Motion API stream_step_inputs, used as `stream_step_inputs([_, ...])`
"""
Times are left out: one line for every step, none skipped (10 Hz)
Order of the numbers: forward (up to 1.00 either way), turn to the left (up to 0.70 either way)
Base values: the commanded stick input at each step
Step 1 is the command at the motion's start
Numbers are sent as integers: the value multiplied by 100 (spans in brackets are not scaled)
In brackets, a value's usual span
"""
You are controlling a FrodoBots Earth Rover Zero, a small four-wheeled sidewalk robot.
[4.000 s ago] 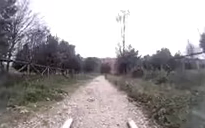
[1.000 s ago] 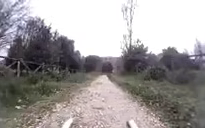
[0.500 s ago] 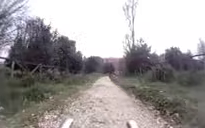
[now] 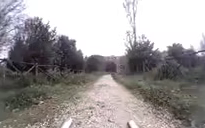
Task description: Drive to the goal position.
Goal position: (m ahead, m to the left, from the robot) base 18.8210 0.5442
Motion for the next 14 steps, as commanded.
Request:
stream_step_inputs([70, 0])
stream_step_inputs([70, 0])
stream_step_inputs([70, 0])
stream_step_inputs([70, 0])
stream_step_inputs([70, 0])
stream_step_inputs([70, 0])
stream_step_inputs([70, 0])
stream_step_inputs([70, 0])
stream_step_inputs([70, 0])
stream_step_inputs([70, -7])
stream_step_inputs([70, -27])
stream_step_inputs([70, -35])
stream_step_inputs([70, -7])
stream_step_inputs([70, 0])
